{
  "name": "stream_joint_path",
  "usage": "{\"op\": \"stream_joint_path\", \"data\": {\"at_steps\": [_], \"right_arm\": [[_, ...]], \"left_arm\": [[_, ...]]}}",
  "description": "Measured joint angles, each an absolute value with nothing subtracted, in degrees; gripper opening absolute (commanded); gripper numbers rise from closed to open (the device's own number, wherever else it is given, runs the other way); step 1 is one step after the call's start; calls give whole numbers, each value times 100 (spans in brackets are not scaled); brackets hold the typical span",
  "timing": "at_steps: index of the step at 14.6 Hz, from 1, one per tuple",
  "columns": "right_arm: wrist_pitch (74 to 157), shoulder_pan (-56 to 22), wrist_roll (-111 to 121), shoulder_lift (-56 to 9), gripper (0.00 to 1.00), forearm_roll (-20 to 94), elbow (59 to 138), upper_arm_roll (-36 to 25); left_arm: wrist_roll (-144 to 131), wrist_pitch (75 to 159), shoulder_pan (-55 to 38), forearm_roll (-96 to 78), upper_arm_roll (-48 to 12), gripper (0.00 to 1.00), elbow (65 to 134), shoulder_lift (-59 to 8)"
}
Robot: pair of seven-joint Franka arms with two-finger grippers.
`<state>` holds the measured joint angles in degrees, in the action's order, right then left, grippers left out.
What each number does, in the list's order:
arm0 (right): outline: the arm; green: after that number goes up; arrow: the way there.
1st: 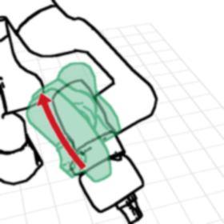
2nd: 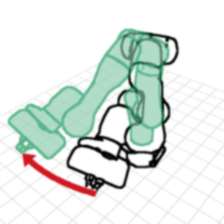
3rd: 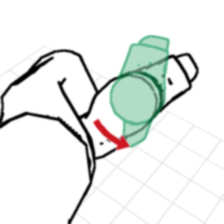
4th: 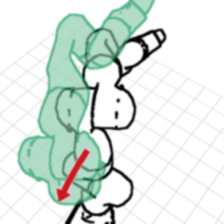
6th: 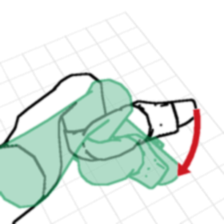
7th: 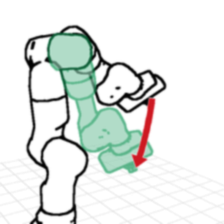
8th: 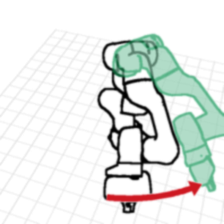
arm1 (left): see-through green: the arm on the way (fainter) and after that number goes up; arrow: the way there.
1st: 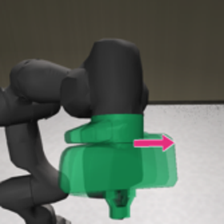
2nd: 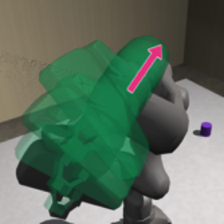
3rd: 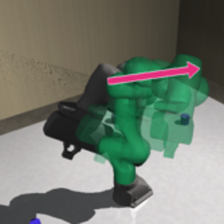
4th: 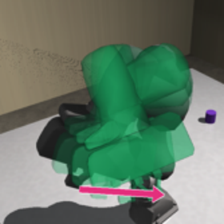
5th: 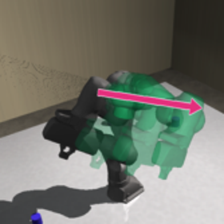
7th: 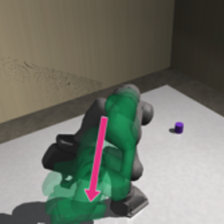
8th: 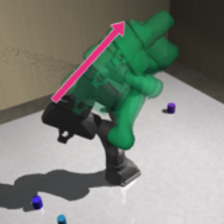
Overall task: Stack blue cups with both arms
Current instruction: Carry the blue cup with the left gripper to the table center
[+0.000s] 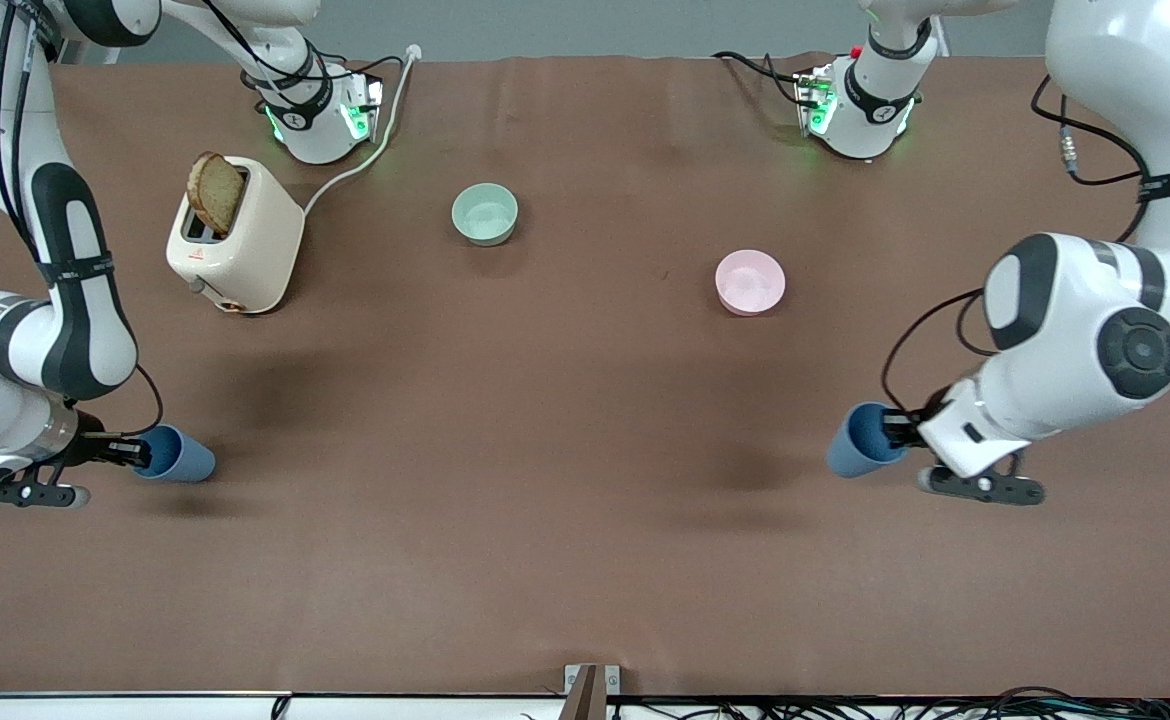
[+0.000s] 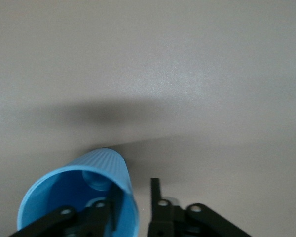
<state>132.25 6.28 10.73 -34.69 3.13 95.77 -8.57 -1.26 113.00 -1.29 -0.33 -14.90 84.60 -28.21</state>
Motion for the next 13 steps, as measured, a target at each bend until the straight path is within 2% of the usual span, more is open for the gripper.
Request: {"op": "stream_joint_path", "data": {"at_steps": [2,8,13], "right_arm": [[13185,625,1074,-3433,5,373,9553,-822],[13179,621,1073,-3415,0,375,9540,-805],[12925,603,1072,-3221,0,375,9440,-802]], "left_arm": [[-98,11300,-390,-33,-1739,0,8273,-3103],[-265,11360,-1966,168,-1734,0,7954,-3851],[-255,11482,-2390,184,-1620,0,7771,-4109]]}}
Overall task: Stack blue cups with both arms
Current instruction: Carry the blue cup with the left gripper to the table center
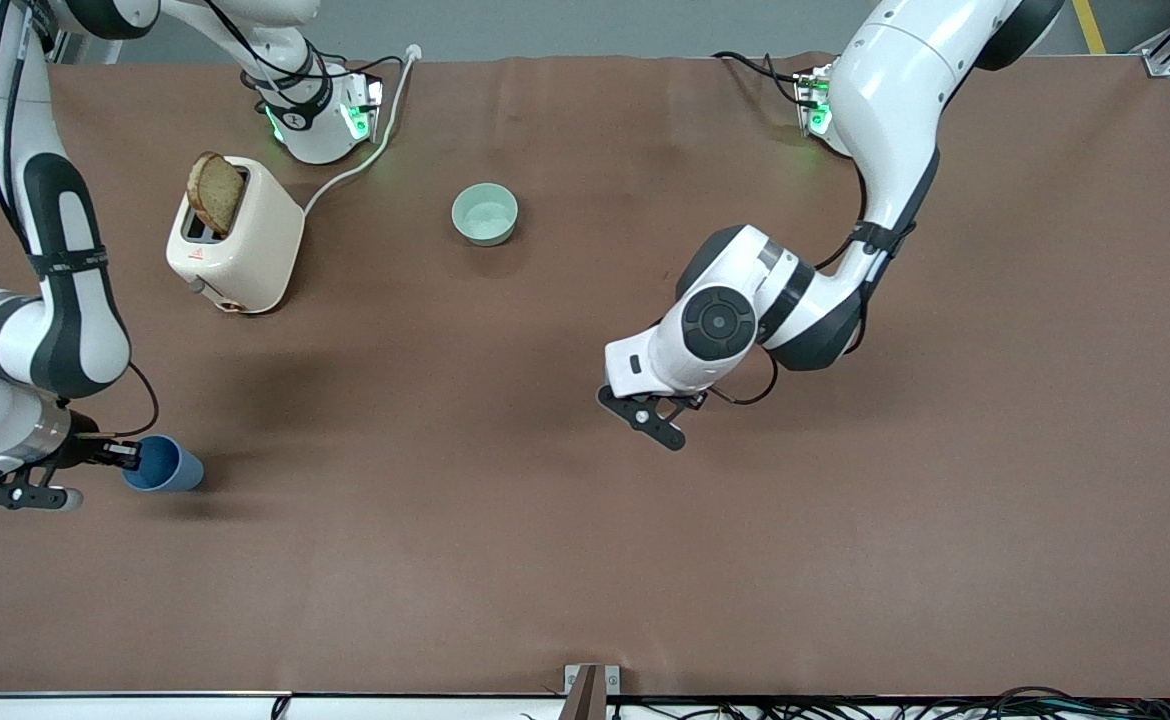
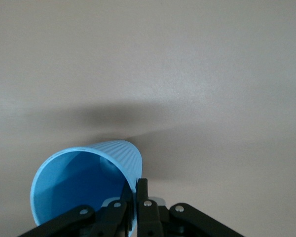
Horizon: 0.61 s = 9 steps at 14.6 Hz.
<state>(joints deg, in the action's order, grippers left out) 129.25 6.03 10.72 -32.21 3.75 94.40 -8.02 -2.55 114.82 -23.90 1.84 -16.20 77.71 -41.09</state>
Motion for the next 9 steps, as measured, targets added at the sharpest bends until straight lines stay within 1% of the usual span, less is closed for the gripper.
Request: {"op": "stream_joint_path", "data": {"at_steps": [5,9], "right_arm": [[12068,412,898,-2527,1,375,9236,-775],[11314,129,532,-1881,1,375,9182,-766]], "left_arm": [[-248,11782,-3168,185,-926,0,7763,-4257],[-250,12103,-3413,185,-846,0,7755,-4433]]}}
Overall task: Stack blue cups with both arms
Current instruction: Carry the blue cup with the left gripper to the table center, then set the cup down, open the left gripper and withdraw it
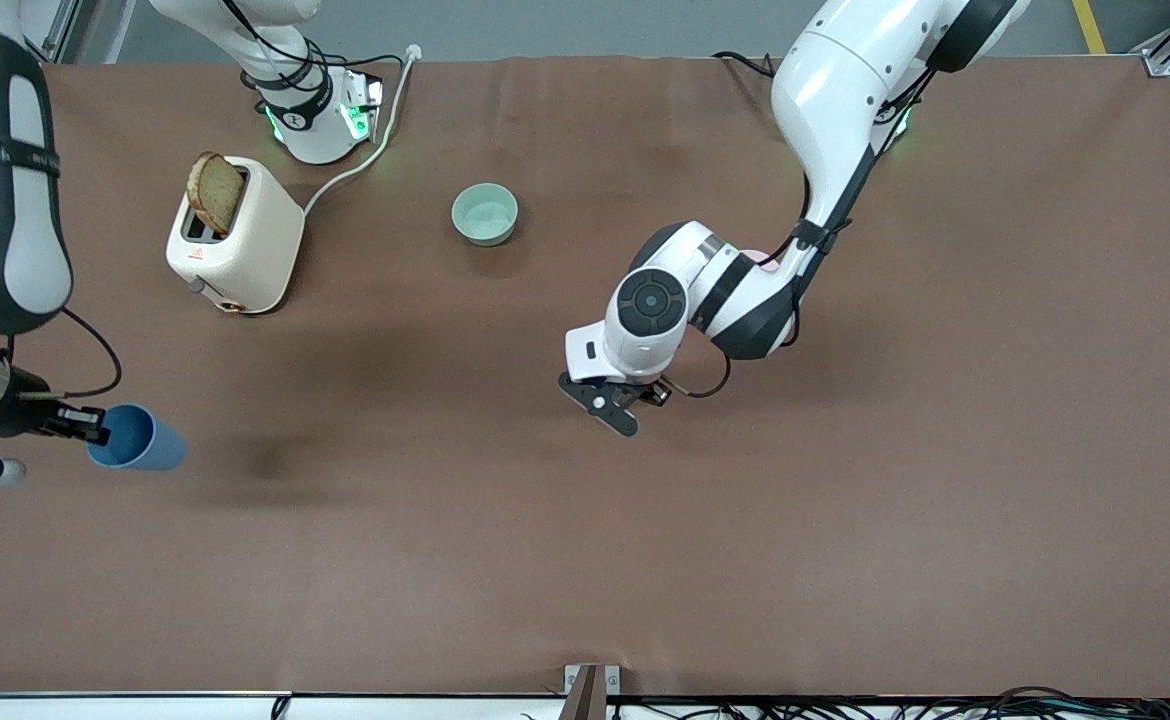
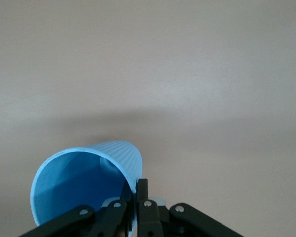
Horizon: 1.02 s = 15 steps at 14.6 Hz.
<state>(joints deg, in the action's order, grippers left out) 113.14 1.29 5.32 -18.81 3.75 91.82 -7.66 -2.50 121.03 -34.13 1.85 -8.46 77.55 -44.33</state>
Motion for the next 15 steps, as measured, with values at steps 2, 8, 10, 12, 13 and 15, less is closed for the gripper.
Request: {"op": "stream_joint_path", "data": {"at_steps": [2,8,10,12,13,15], "right_arm": [[10948,-6,337,-1590,1,375,9164,-763],[10250,-103,208,-1394,1,375,8769,-759],[10127,-154,124,-1395,1,375,8703,-752],[9972,-211,-5,-1394,1,375,8595,-746],[9946,-242,-69,-1394,1,375,8558,-744],[9936,-277,-122,-1394,1,375,8525,-744]], "left_arm": [[-250,12233,-3467,185,-845,1,7749,-4507],[-252,12310,-3743,191,-573,100,7709,-4553],[-255,12262,-3787,191,-478,100,7598,-4470],[-268,11857,-3766,191,-354,100,7467,-4172],[-274,11583,-3749,191,-219,100,7422,-3951],[-275,10982,-3701,193,226,100,7386,-3410]]}}
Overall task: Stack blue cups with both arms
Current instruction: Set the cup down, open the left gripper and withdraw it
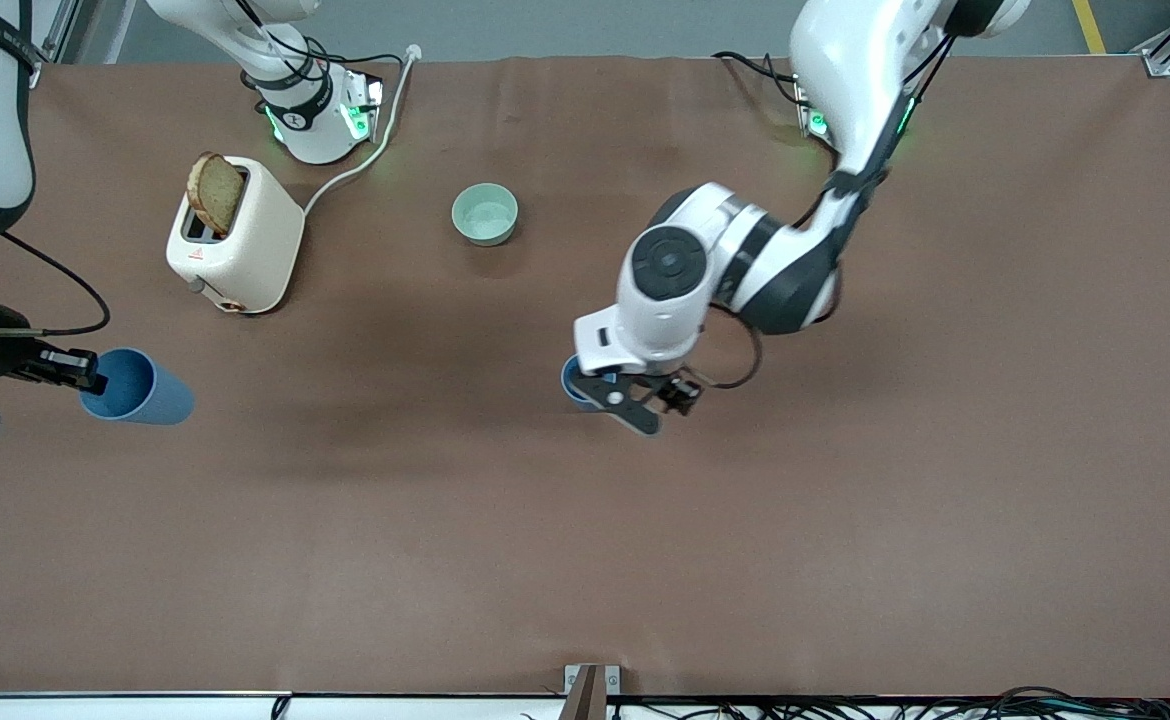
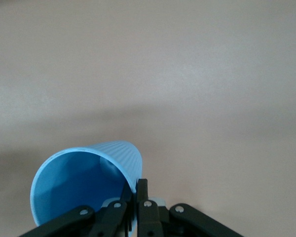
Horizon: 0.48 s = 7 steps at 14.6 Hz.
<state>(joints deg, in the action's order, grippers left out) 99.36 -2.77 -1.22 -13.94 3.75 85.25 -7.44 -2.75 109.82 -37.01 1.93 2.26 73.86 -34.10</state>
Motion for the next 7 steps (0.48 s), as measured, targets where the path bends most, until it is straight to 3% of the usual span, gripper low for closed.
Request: {"op": "stream_joint_path", "data": {"at_steps": [4,7], "right_arm": [[9933,-279,-152,-1395,1,375,8524,-746],[9932,-289,-158,-1395,1,375,8523,-742]], "left_arm": [[-357,10412,-3604,193,1375,100,7423,-2709],[-734,10407,-3365,193,1860,100,7443,-2506]]}}
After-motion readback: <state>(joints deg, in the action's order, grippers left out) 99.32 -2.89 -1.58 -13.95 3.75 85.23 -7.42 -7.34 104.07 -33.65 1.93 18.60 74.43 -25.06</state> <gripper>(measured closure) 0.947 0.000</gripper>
